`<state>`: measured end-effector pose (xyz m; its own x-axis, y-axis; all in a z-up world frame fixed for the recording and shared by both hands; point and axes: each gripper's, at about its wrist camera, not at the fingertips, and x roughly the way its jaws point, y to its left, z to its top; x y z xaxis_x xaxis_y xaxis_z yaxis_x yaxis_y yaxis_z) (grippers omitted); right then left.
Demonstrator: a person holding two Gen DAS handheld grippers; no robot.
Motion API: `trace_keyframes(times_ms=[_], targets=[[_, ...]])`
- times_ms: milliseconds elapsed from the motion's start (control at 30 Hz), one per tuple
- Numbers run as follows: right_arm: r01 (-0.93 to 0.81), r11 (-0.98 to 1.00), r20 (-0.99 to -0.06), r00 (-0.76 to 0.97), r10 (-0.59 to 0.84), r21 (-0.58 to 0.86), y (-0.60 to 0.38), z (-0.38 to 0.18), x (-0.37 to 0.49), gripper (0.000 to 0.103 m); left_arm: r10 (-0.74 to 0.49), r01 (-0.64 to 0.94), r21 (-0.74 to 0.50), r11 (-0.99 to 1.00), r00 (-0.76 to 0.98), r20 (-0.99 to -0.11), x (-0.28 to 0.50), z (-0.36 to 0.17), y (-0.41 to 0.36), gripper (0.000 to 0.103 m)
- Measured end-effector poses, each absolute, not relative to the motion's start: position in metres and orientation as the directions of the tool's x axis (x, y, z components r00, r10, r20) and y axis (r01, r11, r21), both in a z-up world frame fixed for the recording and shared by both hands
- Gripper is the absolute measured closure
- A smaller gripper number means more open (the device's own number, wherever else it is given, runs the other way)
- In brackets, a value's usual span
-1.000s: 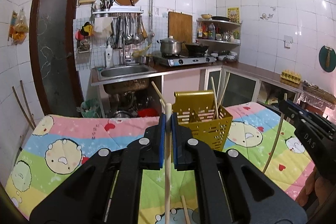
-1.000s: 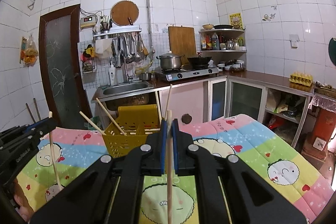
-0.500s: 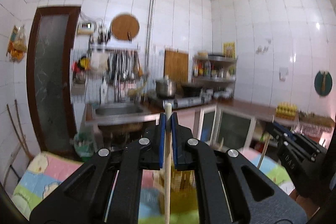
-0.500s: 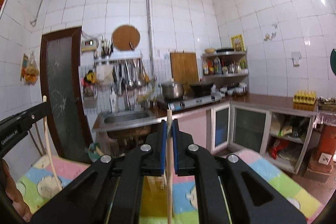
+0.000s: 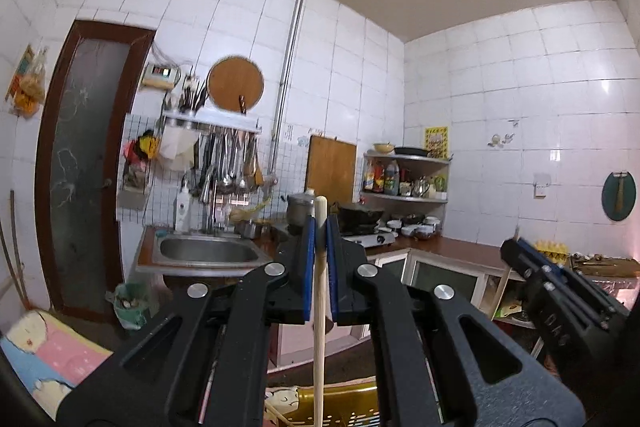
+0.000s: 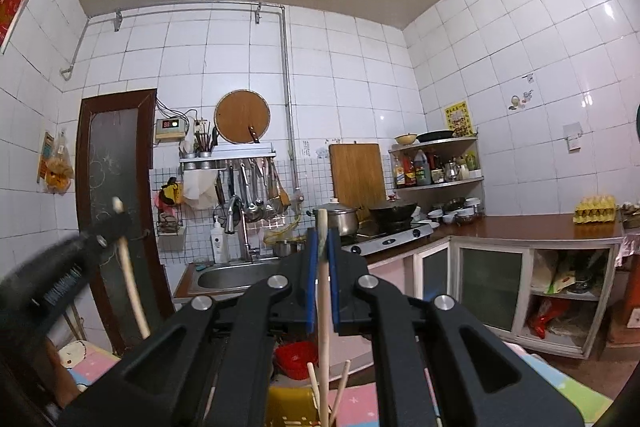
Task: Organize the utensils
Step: 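Open the left tool into the yellow holder while the right tool releases its chopstick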
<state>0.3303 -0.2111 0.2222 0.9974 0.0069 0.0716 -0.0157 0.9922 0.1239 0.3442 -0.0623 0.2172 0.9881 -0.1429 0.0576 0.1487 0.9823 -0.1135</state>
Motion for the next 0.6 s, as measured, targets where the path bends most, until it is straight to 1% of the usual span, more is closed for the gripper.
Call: trace_keyframes(times_ms=[100, 200, 333, 400, 433, 467, 500, 533, 567, 600], targets=[[-0.02, 0.993, 0.045, 0.999, 0.014, 0.117, -0.207, 0.204, 0.344, 0.097, -0.137, 0.136, -0.131, 0.982, 0.991, -0.001, 0.365, 0.192, -0.064, 0.098], [-0.014, 0.995, -0.009, 1.0, 0.015, 0.098, -0.208, 0.179, 0.358, 0.097, -0.13, 0.121, -0.113, 0.986, 0.989, -0.073, 0.382, 0.163, -0.067, 0.098], [-0.016, 0.995, -0.117, 0.993, 0.028, 0.1, -0.215, 0.149, 0.377, 0.097, -0.125, 0.111, -0.09, 0.99, 0.978, -0.167, 0.398, 0.132, -0.064, 0.098], [-0.03, 0.993, -0.191, 0.98, 0.051, 0.11, -0.22, 0.139, 0.386, 0.096, -0.126, 0.11, -0.088, 0.99, 0.971, -0.204, 0.402, 0.127, -0.06, 0.097], [-0.03, 0.994, -0.213, 0.976, 0.053, 0.108, -0.222, 0.135, 0.388, 0.096, -0.117, 0.1, -0.084, 0.991, 0.968, -0.222, 0.403, 0.127, -0.056, 0.096], [-0.021, 0.995, -0.243, 0.969, 0.044, 0.097, -0.225, 0.133, 0.39, 0.095, -0.114, 0.097, -0.083, 0.992, 0.966, -0.233, 0.404, 0.129, -0.054, 0.093], [-0.008, 0.996, -0.27, 0.962, 0.031, 0.086, -0.227, 0.133, 0.391, 0.086, -0.115, 0.097, -0.082, 0.992, 0.963, -0.245, 0.403, 0.132, -0.051, 0.076], [0.002, 0.997, -0.289, 0.957, 0.023, 0.083, -0.23, 0.133, 0.391, 0.075, -0.104, 0.086, -0.079, 0.993, 0.962, -0.251, 0.399, 0.138, -0.048, 0.051], [0.022, 0.996, -0.316, 0.949, 0.007, 0.088, -0.235, 0.132, 0.389, 0.038, -0.086, 0.07, -0.075, 0.995, 0.966, -0.245, 0.393, 0.144, -0.043, 0.038], [0.027, 0.995, -0.324, 0.946, 0.006, 0.097, -0.238, 0.133, 0.386, 0.027, -0.07, 0.055, -0.072, 0.996, 0.972, -0.226, 0.384, 0.151, -0.038, 0.022]])
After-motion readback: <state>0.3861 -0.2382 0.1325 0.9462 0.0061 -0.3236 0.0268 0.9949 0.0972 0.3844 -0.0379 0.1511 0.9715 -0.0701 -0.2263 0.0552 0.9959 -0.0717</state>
